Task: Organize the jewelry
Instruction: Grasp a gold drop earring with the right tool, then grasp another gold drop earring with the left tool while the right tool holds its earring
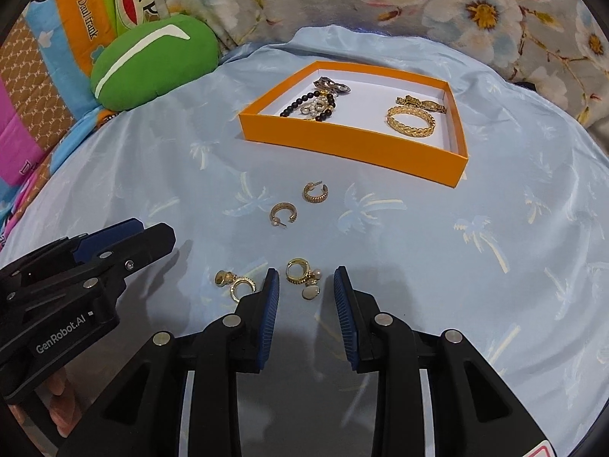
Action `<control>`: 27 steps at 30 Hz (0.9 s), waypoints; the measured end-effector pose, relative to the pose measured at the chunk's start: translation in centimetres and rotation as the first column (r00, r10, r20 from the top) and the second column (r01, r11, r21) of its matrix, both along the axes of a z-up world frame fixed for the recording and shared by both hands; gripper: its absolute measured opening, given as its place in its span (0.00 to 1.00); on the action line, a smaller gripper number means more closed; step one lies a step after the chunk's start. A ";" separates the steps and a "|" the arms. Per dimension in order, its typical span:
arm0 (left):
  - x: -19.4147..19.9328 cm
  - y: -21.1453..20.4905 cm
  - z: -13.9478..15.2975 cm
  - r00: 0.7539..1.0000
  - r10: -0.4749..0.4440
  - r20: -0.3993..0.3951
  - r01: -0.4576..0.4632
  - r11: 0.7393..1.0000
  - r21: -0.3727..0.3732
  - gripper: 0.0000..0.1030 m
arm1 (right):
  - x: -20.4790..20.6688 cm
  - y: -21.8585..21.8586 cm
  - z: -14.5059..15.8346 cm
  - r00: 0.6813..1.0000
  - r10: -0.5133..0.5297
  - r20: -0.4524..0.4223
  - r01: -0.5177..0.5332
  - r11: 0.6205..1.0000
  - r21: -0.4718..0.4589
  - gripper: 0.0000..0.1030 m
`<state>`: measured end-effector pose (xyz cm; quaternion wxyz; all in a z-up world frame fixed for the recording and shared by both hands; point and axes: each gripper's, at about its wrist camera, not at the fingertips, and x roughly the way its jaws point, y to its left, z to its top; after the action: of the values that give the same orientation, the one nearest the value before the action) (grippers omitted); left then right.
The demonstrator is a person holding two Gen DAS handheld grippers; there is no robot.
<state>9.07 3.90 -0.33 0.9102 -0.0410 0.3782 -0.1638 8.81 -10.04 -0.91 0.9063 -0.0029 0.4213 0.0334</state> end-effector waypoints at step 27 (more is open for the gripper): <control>-1.0 -6.1 -0.6 0.982 -0.186 -0.039 0.189 0.971 0.146 0.48 | -3.1 -5.2 0.1 0.980 -0.201 -0.008 0.200 0.971 0.132 0.07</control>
<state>8.11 -2.19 -0.95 0.8865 0.0610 0.4027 -0.2197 5.67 -15.27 -0.83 0.9045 0.0995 0.4137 -0.0304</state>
